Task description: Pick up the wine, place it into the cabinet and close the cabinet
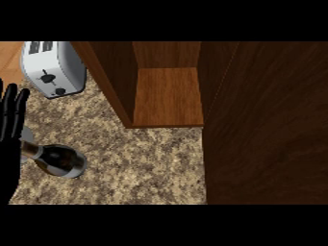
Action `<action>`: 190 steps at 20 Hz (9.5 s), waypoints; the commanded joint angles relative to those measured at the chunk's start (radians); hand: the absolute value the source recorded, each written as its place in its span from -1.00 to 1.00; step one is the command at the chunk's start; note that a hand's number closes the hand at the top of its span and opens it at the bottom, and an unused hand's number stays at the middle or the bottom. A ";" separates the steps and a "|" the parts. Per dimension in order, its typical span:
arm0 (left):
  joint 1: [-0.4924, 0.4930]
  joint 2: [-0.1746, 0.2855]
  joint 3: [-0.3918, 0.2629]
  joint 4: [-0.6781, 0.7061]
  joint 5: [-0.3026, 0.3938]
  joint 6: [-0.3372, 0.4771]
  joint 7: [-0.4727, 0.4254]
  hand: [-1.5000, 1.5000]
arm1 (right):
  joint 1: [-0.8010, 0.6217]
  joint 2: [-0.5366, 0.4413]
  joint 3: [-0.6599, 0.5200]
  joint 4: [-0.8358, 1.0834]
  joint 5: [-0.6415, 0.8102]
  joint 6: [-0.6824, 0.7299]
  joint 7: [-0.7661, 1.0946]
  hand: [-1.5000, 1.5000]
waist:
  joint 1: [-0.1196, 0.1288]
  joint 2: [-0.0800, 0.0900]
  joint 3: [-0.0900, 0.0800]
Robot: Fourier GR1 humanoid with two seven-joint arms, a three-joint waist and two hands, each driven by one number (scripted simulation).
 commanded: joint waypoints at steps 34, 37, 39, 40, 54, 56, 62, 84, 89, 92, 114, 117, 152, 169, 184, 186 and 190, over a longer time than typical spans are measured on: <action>-0.180 -0.008 0.149 0.105 0.238 0.165 0.282 -1.00 | 0.135 -0.048 -0.035 -0.376 -0.299 0.149 0.432 -1.00 | 0.018 0.028 -0.006; -0.164 0.009 0.167 0.051 0.244 0.186 0.337 -1.00 | 0.158 -0.040 -0.042 -0.347 -0.305 0.175 0.410 -1.00 | 0.018 0.028 -0.006; -0.173 -0.009 0.133 0.114 0.219 0.178 0.292 -1.00 | 0.082 -0.027 -0.029 -0.289 -0.276 0.160 0.409 -1.00 | 0.019 0.028 -0.006; -0.083 -0.062 0.090 0.076 0.171 0.187 0.220 -1.00 | 0.173 0.027 0.054 -0.344 -0.189 0.148 0.365 -1.00 | 0.018 0.028 -0.006; 0.133 -0.045 0.196 0.098 0.236 0.069 0.120 -1.00 | 0.124 0.011 0.006 -0.348 -0.230 0.161 0.427 -1.00 | 0.021 0.028 -0.006; 0.101 0.004 0.260 0.057 0.288 0.064 0.183 -1.00 | 0.095 0.019 0.010 -0.284 -0.197 0.173 0.396 -1.00 | 0.022 0.028 -0.006; 0.090 -0.010 0.254 0.144 0.260 0.058 0.155 -1.00 | 0.124 0.009 -0.062 -0.253 -0.261 0.212 0.362 -1.00 | 0.020 0.028 -0.006; 0.139 0.040 0.397 0.656 0.289 -0.183 -0.227 -1.00 | 0.168 0.038 -0.024 -0.341 -0.239 0.226 0.382 -1.00 | 0.018 0.028 -0.006; 0.098 0.032 0.360 0.736 0.230 -0.168 -0.269 -1.00 | 0.154 0.027 -0.033 -0.288 -0.248 0.256 0.353 -1.00 | 0.017 0.028 -0.006; 0.082 0.056 0.384 0.793 0.267 -0.205 -0.280 -1.00 | 0.157 0.042 -0.004 -0.335 -0.235 0.225 0.417 -1.00 | 0.018 0.028 -0.006; -0.188 0.087 0.354 1.419 0.214 -0.219 -0.620 -1.00 | 0.037 0.057 0.009 -0.303 -0.158 0.168 0.448 -1.00 | 0.017 0.029 -0.006; -0.205 0.107 0.391 1.547 0.232 -0.273 -0.713 -1.00 | 0.228 0.068 0.014 -0.326 -0.168 0.270 0.303 -1.00 | 0.009 0.029 -0.006; -0.138 0.006 0.165 1.689 0.119 -0.402 -0.991 1.00 | 0.090 0.039 -0.063 -0.255 -0.189 0.230 0.382 -1.00 | 0.026 0.027 -0.006; 0.151 -0.072 0.015 0.941 0.269 -0.413 -0.661 1.00 | 0.130 0.047 -0.065 -0.250 -0.202 0.247 0.358 -1.00 | 0.027 0.025 -0.004; 0.188 -0.092 -0.206 0.287 0.365 -0.031 -0.222 1.00 | 0.111 0.061 -0.051 -0.195 -0.173 0.248 0.326 -1.00 | 0.020 0.028 -0.005; 0.120 -0.092 -0.263 0.355 0.358 0.016 -0.239 1.00 | 0.093 0.049 -0.046 -0.264 -0.194 0.225 0.404 -1.00 | 0.017 0.028 -0.006; 0.040 -0.092 -0.278 0.370 0.386 0.093 -0.179 1.00 | 0.093 0.077 -0.011 -0.210 -0.144 0.227 0.354 -1.00 | 0.018 0.028 -0.006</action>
